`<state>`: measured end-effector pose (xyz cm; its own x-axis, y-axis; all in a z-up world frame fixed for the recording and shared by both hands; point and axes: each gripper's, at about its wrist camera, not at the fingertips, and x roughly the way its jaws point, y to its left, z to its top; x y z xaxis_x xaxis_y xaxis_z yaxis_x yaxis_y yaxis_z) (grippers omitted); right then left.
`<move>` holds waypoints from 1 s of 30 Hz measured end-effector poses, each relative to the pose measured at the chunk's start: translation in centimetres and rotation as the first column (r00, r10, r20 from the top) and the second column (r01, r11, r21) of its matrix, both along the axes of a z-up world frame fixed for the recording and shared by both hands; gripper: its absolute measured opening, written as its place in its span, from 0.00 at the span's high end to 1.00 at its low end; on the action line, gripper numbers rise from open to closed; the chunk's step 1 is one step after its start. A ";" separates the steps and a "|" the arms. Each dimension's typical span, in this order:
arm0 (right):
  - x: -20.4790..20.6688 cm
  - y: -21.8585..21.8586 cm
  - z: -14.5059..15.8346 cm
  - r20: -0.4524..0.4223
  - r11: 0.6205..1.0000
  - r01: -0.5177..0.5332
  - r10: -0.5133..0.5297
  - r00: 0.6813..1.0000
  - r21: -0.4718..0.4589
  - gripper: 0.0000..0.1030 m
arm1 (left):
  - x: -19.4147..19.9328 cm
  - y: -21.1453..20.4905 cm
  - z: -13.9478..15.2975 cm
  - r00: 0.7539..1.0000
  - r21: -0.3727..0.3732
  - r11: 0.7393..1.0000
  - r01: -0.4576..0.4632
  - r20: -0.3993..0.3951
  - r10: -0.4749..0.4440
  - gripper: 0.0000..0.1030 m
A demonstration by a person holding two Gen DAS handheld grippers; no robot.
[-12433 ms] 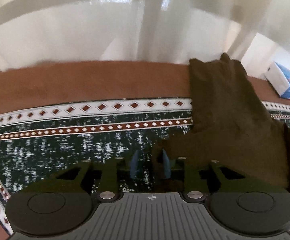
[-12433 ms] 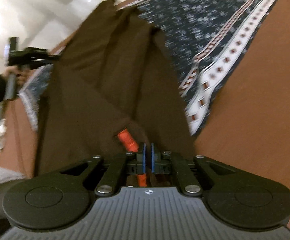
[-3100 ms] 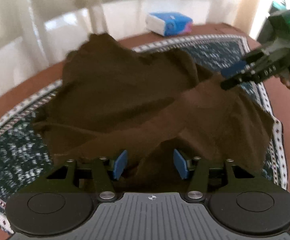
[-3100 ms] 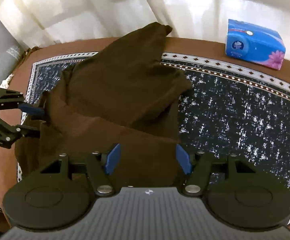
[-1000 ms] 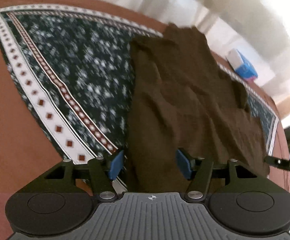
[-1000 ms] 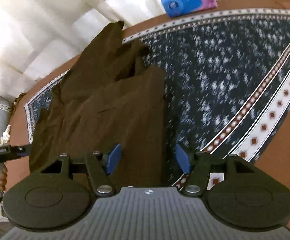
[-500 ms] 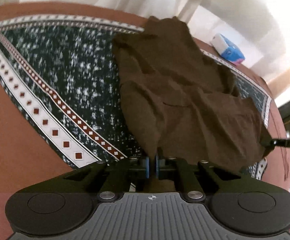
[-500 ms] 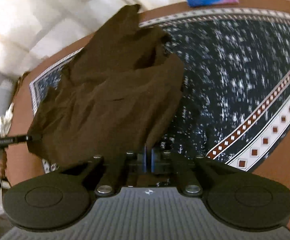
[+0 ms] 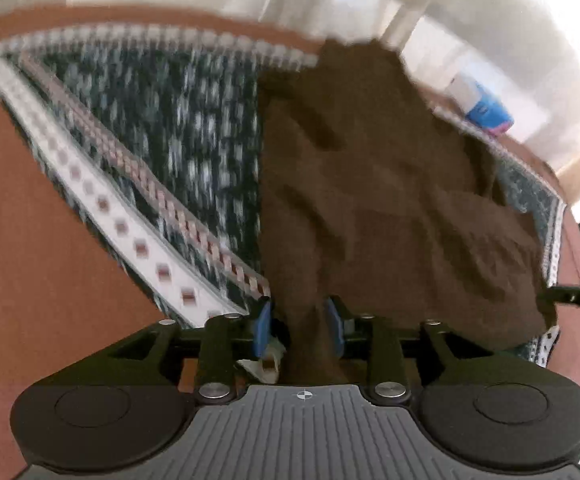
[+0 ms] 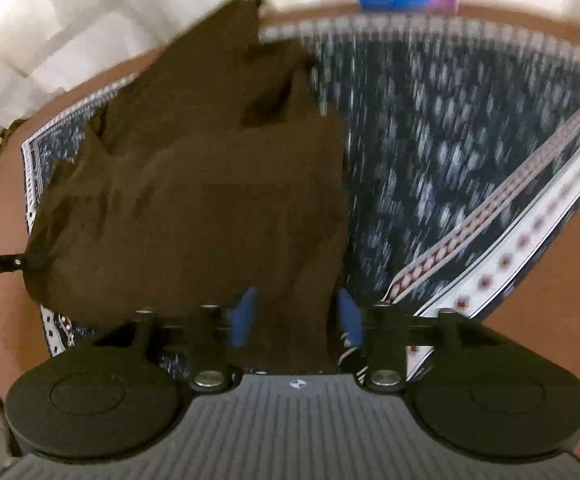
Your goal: Fold clothes
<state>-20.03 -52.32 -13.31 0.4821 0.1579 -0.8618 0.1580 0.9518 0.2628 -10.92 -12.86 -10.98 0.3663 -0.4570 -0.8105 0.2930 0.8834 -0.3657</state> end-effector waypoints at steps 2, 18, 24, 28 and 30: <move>0.1 0.0 2.5 0.051 0.999 -0.002 0.003 0.999 -0.035 0.46 | 1.0 0.6 2.0 0.999 -0.022 1.000 0.002 0.048 -0.001 0.50; 14.6 -6.2 10.5 0.211 0.987 -0.147 0.158 0.965 -0.066 0.31 | 14.7 -5.2 4.6 0.975 0.090 0.996 0.029 0.217 -0.048 0.28; 20.6 -8.3 4.2 0.146 0.981 -0.190 0.185 0.972 0.024 0.31 | 19.5 -7.8 0.6 0.989 0.112 0.992 0.056 0.130 -0.071 0.28; 22.9 -8.8 1.3 0.122 0.969 -0.226 0.214 0.969 0.099 0.31 | 21.0 -8.9 -0.8 0.989 0.107 0.989 0.100 0.098 -0.111 0.28; 23.9 -8.9 0.2 0.106 0.961 -0.250 0.237 0.966 0.122 0.31 | 21.6 -9.3 -1.3 0.986 0.116 0.984 0.132 0.085 -0.143 0.28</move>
<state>3.89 -61.20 -13.09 0.4891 0.3901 -0.7801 -0.1042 0.9141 0.3918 10.66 -22.19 -12.31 0.3818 -0.4182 -0.8242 0.4425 0.8656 -0.2342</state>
